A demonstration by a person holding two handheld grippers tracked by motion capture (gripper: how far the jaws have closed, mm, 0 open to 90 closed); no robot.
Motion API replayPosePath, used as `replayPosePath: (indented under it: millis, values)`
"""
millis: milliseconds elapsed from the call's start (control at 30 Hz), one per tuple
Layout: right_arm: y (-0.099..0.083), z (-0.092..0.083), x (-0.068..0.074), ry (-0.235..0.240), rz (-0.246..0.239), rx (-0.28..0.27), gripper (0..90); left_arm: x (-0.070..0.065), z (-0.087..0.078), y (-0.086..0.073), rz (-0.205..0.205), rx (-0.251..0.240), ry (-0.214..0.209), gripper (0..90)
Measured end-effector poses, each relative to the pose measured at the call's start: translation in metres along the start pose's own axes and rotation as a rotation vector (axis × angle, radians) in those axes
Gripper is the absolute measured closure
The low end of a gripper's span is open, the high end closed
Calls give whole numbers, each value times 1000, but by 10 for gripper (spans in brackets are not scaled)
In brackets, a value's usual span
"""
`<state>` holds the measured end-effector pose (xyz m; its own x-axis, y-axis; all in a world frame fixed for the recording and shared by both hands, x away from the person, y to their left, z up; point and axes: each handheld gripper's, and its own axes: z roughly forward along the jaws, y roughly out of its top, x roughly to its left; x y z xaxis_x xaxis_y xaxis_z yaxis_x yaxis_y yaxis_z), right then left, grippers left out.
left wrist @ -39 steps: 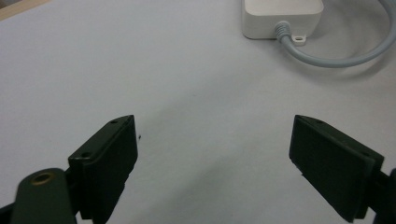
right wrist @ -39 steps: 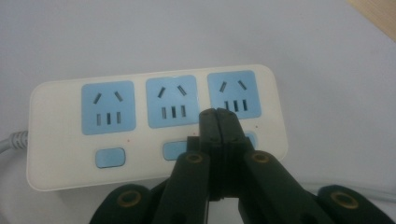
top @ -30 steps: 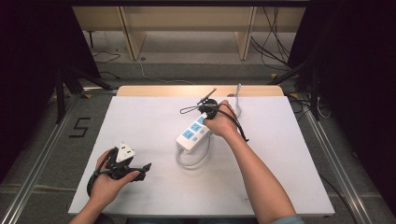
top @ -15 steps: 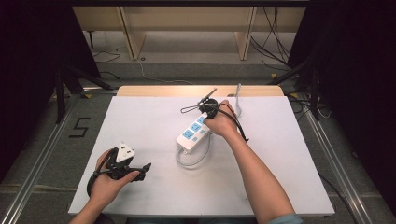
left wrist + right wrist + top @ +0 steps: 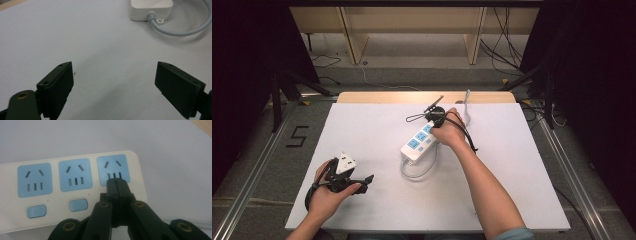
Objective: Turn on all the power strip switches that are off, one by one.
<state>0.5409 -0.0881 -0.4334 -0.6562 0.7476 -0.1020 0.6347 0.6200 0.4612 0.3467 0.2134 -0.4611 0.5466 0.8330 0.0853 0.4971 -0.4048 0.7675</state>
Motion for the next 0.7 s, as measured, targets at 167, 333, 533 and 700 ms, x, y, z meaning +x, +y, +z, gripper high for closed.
replayPosePath:
  millis: [167, 333, 533, 700]
  values:
    - [0, 2, -2, -9, 3, 5, 900, 0, 0, 0, 1, 0, -1, 151]
    - [-1, 2, -4, -9, 11, 2, 900, 0, 0, 0, -1, 0, -1, 151]
    - [-1, 3, -4, -6, 12, 7, 900, 0, 0, 0, 3, -1, -1, 152]
    - [-1, 4, -4, -4, 15, 6, 900, 0, 0, 0, 6, 2, -1, 152]
